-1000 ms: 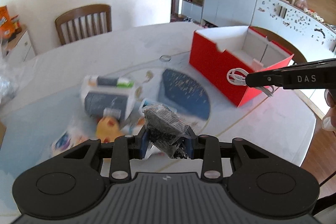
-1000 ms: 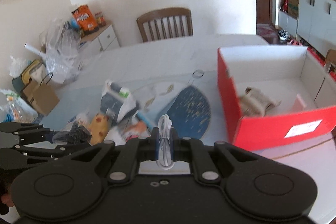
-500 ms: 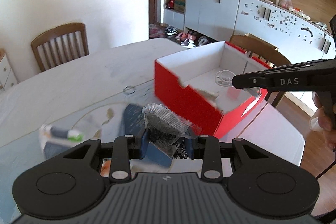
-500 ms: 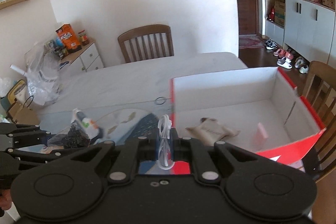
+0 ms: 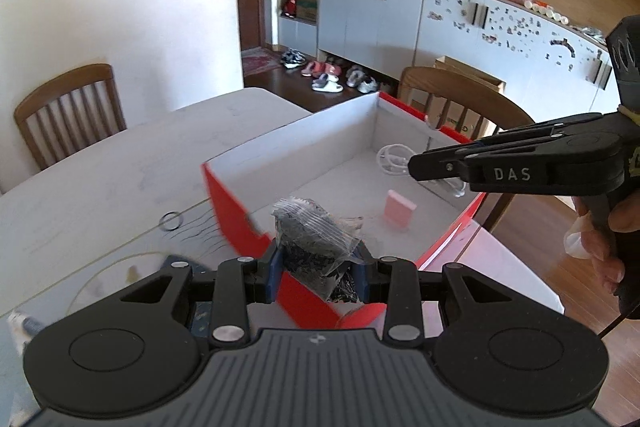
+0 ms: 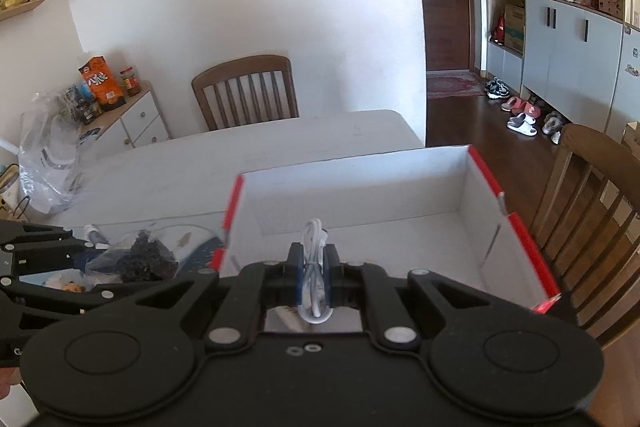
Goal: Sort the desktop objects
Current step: 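Carry black bag in left tool and white cable in right tool into red box, then open left tool to drop black bag while right tool releases white cable in box, then lift both open tools out of the red box and move back over the table items, then grasp blueberry bread packet with left tool while right tool grasps pink binder clip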
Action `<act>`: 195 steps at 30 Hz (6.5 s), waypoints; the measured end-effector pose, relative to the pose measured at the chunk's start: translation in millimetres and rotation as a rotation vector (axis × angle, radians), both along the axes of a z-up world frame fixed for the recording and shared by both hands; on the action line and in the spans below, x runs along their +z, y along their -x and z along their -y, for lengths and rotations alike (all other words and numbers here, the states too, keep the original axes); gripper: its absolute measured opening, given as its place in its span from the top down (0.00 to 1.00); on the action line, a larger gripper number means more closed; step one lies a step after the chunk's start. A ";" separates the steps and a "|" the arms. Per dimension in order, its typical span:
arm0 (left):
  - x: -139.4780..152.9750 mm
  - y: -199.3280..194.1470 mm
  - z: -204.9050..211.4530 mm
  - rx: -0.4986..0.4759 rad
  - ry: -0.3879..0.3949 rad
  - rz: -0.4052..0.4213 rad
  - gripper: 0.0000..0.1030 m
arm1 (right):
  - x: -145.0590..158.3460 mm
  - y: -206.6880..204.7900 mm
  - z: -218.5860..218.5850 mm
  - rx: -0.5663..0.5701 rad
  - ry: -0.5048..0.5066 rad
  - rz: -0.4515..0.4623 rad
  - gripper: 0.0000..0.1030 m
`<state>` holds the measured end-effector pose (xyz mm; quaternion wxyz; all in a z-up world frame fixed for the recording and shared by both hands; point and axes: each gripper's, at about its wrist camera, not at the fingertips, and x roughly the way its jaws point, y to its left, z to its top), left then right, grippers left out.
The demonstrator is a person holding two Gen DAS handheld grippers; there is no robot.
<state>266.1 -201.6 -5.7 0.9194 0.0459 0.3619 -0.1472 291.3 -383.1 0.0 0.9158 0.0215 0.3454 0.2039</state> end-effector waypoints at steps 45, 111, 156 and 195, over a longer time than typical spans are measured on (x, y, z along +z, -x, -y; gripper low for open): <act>-93.0 -148.7 99.5 -0.221 -0.157 -0.393 0.67 | -93.6 -146.4 18.0 -0.007 0.175 -0.393 0.91; 12.0 -30.9 12.1 -0.150 0.162 -0.103 0.02 | -9.1 -58.5 -1.7 -0.032 -0.010 -0.204 0.01; 3.5 144.1 -208.7 0.142 0.096 0.110 0.02 | 8.1 93.6 -183.0 0.070 0.003 -0.094 0.01; -95.8 137.9 -291.7 0.183 -0.144 0.046 0.02 | -80.1 99.9 -254.6 0.245 0.216 -0.160 0.02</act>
